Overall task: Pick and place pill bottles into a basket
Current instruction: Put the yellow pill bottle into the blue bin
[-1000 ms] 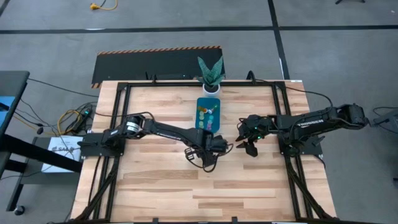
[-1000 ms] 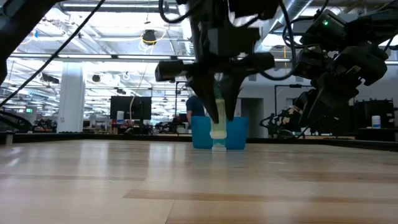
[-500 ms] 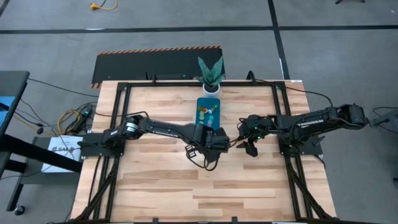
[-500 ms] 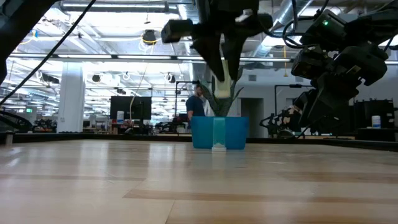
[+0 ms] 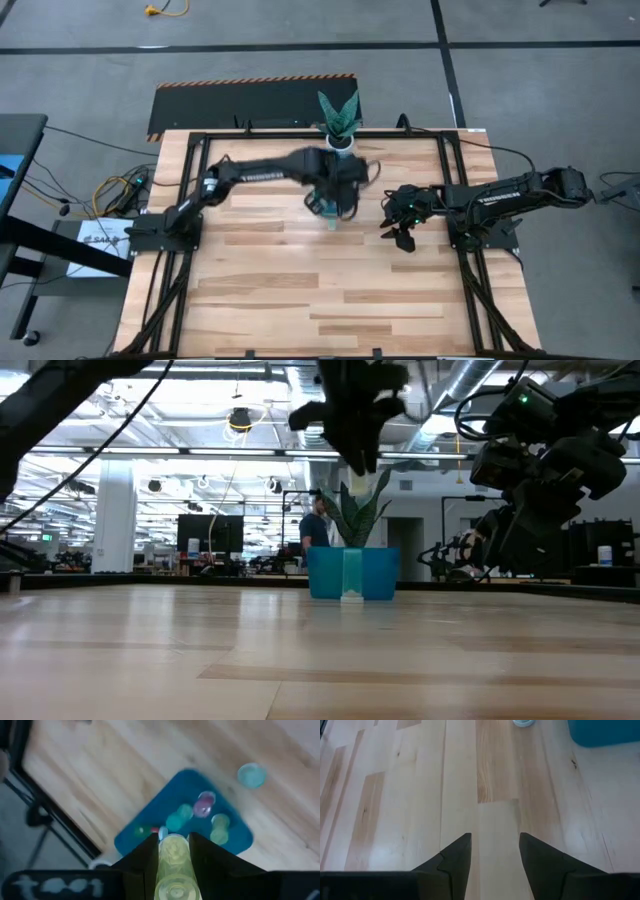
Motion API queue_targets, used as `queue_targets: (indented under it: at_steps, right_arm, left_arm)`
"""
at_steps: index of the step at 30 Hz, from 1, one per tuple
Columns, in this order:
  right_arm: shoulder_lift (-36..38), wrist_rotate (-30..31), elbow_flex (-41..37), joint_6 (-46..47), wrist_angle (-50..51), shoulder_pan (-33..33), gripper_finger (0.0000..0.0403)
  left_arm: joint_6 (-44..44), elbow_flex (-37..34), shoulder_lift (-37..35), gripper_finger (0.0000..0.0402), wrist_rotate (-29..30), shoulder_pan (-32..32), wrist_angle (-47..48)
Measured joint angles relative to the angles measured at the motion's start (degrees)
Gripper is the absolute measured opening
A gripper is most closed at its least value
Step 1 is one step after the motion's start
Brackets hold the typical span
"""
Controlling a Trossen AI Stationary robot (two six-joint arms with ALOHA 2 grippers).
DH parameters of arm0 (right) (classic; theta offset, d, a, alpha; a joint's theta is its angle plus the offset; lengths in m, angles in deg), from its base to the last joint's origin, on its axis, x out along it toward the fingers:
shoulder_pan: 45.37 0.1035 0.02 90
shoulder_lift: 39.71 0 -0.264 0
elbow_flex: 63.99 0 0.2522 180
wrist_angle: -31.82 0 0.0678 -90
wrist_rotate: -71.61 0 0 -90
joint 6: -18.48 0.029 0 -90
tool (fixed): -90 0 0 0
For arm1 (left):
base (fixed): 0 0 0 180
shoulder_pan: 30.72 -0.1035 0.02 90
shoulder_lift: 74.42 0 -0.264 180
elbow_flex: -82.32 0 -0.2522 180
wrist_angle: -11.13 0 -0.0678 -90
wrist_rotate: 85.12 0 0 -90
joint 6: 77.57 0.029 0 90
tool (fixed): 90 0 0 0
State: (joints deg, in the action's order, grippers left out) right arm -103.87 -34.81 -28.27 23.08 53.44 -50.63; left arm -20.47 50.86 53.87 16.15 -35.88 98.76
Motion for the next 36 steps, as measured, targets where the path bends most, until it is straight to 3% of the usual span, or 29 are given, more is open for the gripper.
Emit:
queue_targets:
  at_steps: [8,15,30,36]
  right_arm:
    - [0.0,0.02,0.0,-0.34,0.59,0.0,0.0159]
    - [0.0,0.2,0.0,-2.79,0.44,-0.11,0.0159]
    - [-0.01,3.08,0.0,-3.53,0.3,-0.09,0.0159]
    - [0.0,3.1,0.0,-3.56,0.43,-0.09,0.0159]
  left_arm:
    - [-3.58,-0.07,0.31,0.0094,-11.25,-11.39,-2.33]
    - [-4.91,-0.04,0.31,0.0094,-20.47,-16.69,-6.03]
    - [-0.78,-0.14,10.93,0.0094,-21.07,-15.4,-7.15]
    - [-0.7,-0.32,13.49,0.0094,-17.92,-15.44,-7.17]
